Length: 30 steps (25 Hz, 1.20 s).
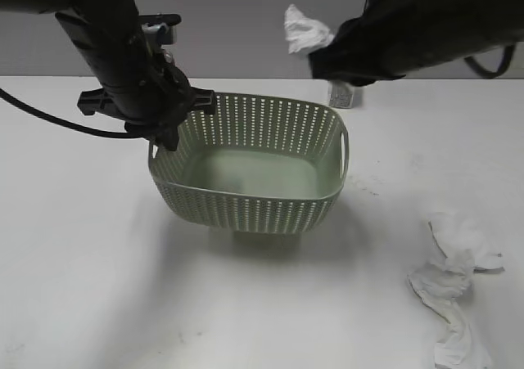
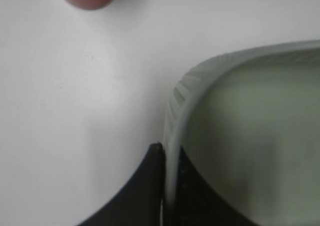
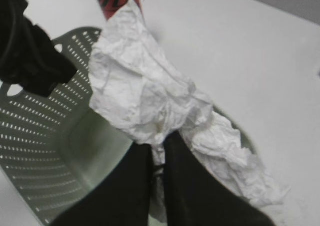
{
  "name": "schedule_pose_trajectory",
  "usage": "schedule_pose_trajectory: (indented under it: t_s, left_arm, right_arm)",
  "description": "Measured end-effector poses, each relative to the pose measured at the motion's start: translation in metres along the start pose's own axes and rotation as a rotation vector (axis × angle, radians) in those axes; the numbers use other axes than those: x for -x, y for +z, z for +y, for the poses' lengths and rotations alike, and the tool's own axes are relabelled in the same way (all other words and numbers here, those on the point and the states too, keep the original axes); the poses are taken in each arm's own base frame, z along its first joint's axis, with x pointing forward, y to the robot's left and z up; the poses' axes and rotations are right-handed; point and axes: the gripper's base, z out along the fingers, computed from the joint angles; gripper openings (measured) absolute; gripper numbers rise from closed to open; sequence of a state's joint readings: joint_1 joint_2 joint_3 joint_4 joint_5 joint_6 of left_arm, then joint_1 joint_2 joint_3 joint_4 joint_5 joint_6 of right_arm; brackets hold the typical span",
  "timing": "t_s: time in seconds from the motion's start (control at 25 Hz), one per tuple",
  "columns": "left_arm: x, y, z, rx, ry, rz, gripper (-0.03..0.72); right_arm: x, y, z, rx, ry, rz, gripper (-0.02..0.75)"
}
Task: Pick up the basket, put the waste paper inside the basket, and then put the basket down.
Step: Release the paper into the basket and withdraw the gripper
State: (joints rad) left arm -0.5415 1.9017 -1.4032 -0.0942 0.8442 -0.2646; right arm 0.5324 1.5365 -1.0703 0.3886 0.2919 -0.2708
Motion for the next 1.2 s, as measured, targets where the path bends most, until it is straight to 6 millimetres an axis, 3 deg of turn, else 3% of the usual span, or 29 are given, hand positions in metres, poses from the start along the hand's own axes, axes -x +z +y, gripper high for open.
schedule_pose_trajectory:
  t_s: [0.12,0.24,0.32,0.48,0.56,0.76,1.0,1.2]
  left_arm:
    - [0.0,0.0,0.0,-0.003,-0.004,-0.002,0.0]
    - [0.0,0.0,0.0,-0.004,-0.006,-0.004,0.0]
    - [0.0,0.0,-0.001,-0.006,-0.007,-0.004,0.0]
    - [0.0,0.0,-0.001,-0.007,-0.008,-0.004,0.0]
    - [0.001,0.0,-0.001,-0.008,-0.008,-0.007,0.0]
    - [0.001,0.0,-0.001,-0.008,-0.008,-0.006,0.0]
    - [0.001,0.0,-0.001,-0.008,-0.008,-0.006,0.0]
    - [0.001,0.0,-0.001,-0.009,-0.008,-0.009,0.0]
  right_arm:
    - [-0.015,0.023,0.018,0.042,-0.01,0.066,0.021]
    - [-0.031,0.047,0.023,0.053,-0.014,0.141,0.055]
    - [-0.04,0.058,0.023,0.057,-0.033,0.183,0.151]
    - [-0.045,0.063,0.024,0.068,-0.063,0.205,0.498]
    - [-0.043,0.059,0.024,0.072,-0.065,0.198,0.576]
    - [-0.026,0.03,0.021,0.062,-0.045,0.158,0.611]
    - [-0.006,-0.015,-0.012,-0.002,-0.017,0.118,0.61]
    - [-0.002,-0.013,0.011,0.177,-0.008,0.069,0.57]
